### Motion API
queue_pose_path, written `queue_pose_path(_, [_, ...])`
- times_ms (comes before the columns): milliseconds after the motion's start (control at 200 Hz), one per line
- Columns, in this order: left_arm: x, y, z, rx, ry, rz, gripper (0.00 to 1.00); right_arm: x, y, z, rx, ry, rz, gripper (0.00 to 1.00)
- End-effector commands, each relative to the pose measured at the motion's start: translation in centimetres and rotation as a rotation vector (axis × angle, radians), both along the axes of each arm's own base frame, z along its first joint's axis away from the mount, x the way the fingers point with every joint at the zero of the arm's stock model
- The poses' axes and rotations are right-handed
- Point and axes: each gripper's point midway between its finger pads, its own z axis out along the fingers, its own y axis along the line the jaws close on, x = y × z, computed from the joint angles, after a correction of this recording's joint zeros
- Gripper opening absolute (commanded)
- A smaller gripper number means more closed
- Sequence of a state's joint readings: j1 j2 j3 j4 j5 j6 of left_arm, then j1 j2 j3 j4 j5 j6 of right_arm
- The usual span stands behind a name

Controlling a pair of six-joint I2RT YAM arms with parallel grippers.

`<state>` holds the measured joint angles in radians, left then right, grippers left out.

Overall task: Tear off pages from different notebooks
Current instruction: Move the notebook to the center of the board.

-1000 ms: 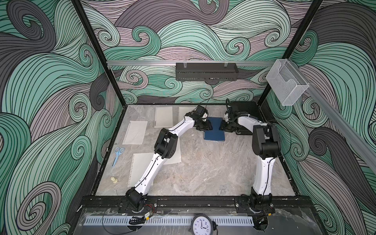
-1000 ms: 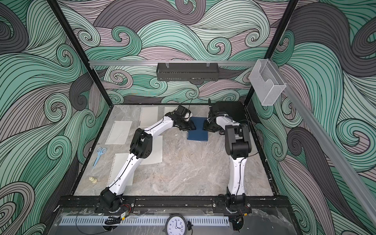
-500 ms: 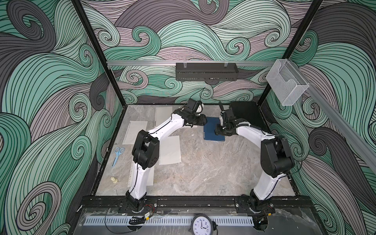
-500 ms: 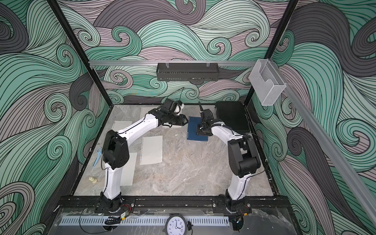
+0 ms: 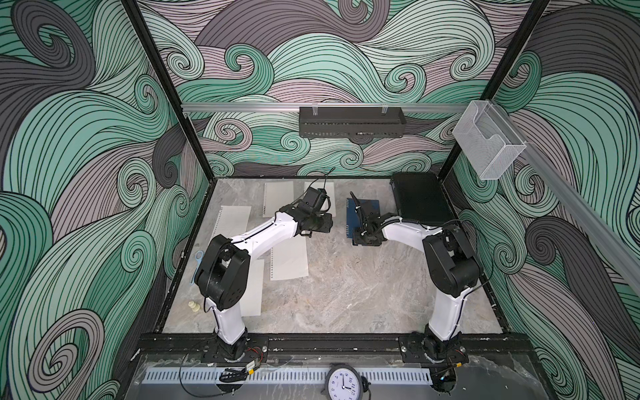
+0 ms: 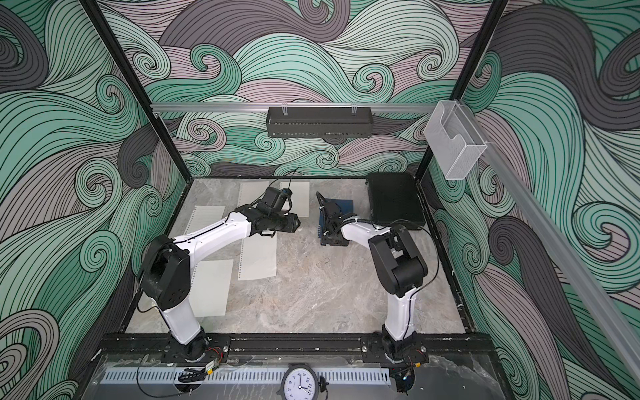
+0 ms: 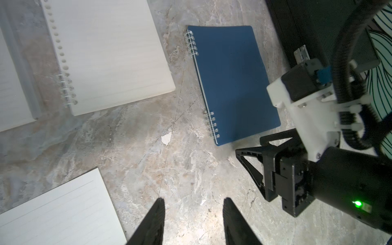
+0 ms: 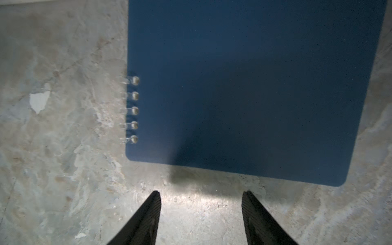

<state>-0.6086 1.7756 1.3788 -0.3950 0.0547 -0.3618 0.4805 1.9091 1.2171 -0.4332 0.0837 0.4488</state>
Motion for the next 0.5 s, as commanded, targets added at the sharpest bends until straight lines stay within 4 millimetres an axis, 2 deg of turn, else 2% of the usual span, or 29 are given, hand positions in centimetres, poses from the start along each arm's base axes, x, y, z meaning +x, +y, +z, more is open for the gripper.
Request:
queue_pose_path(0, [0.6, 0.8, 2.9, -0.008, -0.081, 0.02, 0.45, 0.2, -0.7, 0.0, -0.039, 0.004, -0.034, 0.63])
queue_pose_path(205, [0.3, 1.3, 3.0, 0.004, -0.087, 0.028, 0.45, 0.2, -1.0, -1.3, -0.087, 0.056, -0.03, 0.63])
queue_pose_path(495, [0.0, 1.7, 3.0, 0.016, -0.086, 0.032, 0.45, 1.8, -1.6, -1.5, -0.123, 0.072, -0.023, 0.63])
